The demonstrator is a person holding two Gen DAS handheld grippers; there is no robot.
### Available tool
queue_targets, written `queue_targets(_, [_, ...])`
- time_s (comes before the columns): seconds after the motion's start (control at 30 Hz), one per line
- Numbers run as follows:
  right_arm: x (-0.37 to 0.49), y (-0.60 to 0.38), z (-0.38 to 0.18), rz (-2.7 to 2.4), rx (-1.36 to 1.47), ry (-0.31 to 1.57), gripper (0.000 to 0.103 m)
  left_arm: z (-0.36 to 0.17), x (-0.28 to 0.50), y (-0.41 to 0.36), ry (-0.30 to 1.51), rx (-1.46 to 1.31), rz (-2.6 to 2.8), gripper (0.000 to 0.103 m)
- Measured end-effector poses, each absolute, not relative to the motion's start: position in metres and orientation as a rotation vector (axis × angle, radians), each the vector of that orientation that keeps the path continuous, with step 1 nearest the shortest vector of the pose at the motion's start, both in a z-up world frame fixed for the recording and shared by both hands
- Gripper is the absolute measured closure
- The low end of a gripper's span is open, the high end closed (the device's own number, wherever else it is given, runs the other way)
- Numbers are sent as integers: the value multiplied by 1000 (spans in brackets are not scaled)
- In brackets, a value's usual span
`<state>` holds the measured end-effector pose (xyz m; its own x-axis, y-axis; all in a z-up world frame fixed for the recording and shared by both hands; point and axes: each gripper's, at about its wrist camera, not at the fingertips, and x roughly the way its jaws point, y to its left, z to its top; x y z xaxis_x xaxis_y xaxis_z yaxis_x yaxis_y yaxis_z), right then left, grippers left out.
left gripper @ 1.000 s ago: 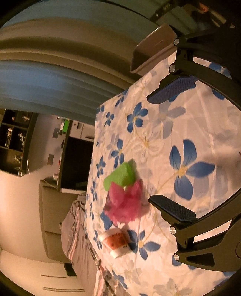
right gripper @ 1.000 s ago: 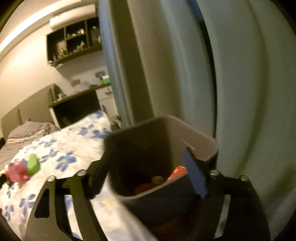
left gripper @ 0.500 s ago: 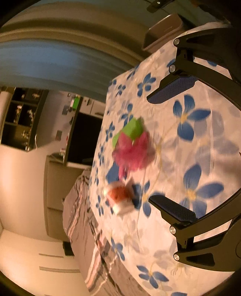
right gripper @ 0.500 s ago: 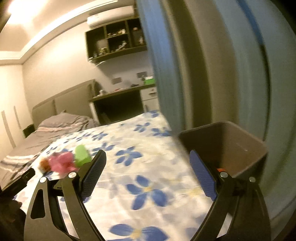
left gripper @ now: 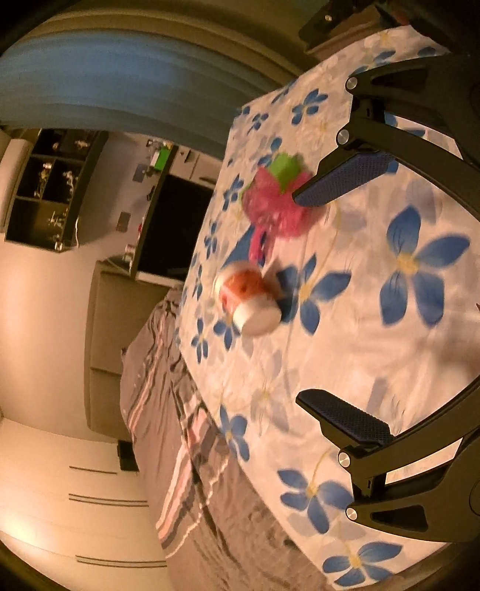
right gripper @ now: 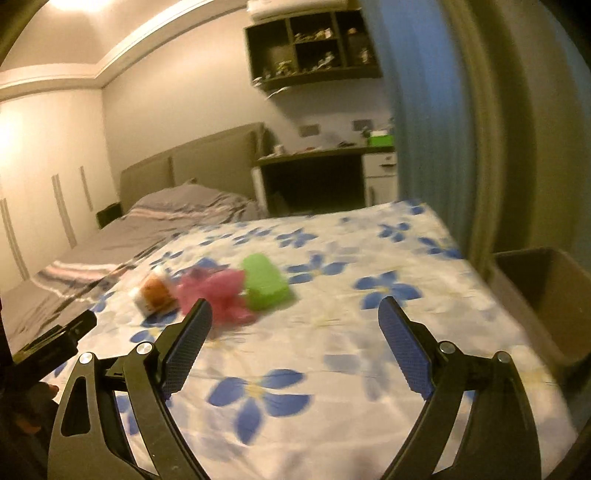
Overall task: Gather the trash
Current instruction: 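Move both tools back toward the pink bag and white cup on the bed, then grasp the white-and-orange paper cup with the left gripper while the right gripper grasps the pink bag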
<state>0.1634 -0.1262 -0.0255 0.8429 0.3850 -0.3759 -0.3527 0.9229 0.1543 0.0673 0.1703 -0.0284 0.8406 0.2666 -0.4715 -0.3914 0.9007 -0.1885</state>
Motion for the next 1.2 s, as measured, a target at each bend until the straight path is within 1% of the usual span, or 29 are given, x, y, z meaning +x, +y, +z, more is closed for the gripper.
queue_targets(0.43, [209, -2, -51, 507, -24, 536, 15, -20, 79, 234, 428, -295, 411, 6])
queue_targets(0.6, [229, 22, -60, 496, -28, 582, 28, -19, 89, 245, 425, -299, 388, 6])
queue_targets(0.63, [233, 25, -61, 492, -28, 587, 29, -19, 92, 247, 426, -305, 377, 6])
queue_targets(0.73, [245, 32, -68, 473, -34, 614, 39, -21, 101, 252, 432, -322, 340, 6])
queue_targets(0.83, [257, 39, -76, 467, -42, 666, 61, -24, 113, 254, 443, -321, 305, 6])
queue_targets(0.87, [259, 40, -78, 473, -40, 677, 77, -25, 117, 254, 446, -318, 295, 6])
queue_targets(0.9, [261, 40, -79, 472, -46, 686, 86, -27, 122, 254, 451, -310, 281, 6])
queue_targets(0.93, [260, 40, -80, 470, -53, 686, 89, -28, 126, 253, 457, -304, 267, 6])
queue_targets(0.97, [259, 40, -79, 475, -56, 684, 97, -30, 132, 253, 465, -299, 244, 6])
queue_targets(1.07, [253, 34, -75, 469, -68, 647, 100, -35, 147, 252, 494, -300, 208, 6])
queue_targets(1.2, [240, 16, -63, 479, -31, 597, 100, -38, 167, 250, 518, -293, 161, 6])
